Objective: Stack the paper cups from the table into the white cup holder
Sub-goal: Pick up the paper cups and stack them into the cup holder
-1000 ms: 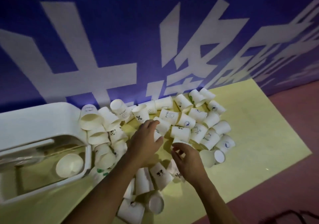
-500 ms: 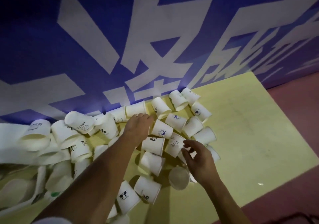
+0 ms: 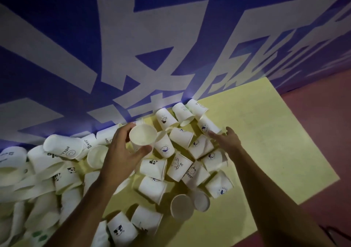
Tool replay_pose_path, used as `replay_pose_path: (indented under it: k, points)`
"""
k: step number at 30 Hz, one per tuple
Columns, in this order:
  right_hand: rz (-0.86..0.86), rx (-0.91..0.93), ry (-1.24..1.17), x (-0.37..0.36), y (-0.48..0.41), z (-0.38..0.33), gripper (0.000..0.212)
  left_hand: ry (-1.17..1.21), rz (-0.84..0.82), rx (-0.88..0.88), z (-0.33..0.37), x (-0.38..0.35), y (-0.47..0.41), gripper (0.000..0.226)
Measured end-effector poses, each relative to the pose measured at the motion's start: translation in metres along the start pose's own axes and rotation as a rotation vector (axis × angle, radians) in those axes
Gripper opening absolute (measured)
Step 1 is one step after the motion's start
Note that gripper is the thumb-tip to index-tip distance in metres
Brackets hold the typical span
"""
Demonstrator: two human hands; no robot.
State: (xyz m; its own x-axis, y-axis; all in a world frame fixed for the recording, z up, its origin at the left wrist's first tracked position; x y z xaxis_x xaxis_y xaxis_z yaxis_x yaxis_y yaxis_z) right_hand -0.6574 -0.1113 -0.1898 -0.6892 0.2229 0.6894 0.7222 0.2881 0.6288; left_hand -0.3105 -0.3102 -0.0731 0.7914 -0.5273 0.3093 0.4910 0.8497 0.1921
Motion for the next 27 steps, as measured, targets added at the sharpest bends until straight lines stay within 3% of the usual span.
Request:
replay_pose_path:
  k: [1, 5, 10, 13, 17, 27]
  points:
    - [-0.028, -0.004, -0.007, -0.006, -0.011, 0.006, 0.13, 0.034, -0.006, 0.006, -0.002, -0.002, 0.003, 0.074]
    - [0.008, 0.056, -0.015, -0.009, -0.024, 0.012, 0.085, 0.114, 0.002, 0.026, -0.005, -0.003, 0.012, 0.078]
    - [0.235, 0.2, -0.172, 0.027, 0.04, -0.019, 0.064, 0.099, -0.013, 0.037, -0.006, 0.005, 0.017, 0.075]
    - [0.315, 0.387, -0.182, 0.043, 0.089, -0.043, 0.068, 0.107, 0.0, 0.013, -0.003, 0.019, 0.026, 0.075]
    - [0.299, 0.668, -0.098, 0.028, 0.171, -0.091, 0.077, 0.145, 0.024, -0.027, 0.0, 0.046, 0.046, 0.078]
    - [0.087, 1.03, 0.061, -0.119, 0.347, -0.176, 0.078, 0.145, 0.159, -0.086, -0.04, 0.186, 0.146, 0.075]
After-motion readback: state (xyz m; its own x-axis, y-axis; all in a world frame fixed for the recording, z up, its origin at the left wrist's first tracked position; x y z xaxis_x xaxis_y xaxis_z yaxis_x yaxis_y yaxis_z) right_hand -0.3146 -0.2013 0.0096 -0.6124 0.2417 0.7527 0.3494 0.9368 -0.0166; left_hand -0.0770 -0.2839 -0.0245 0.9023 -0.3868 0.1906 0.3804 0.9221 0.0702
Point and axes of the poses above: each hand's wrist, its own y-axis away from the middle knuckle, its own x-axis out of the back of the hand, z = x × y, the point moved 8 cm from there along -y, towards the middle knuckle, and after that the axes turned 10 degrees about y, right-handed, at the moved point
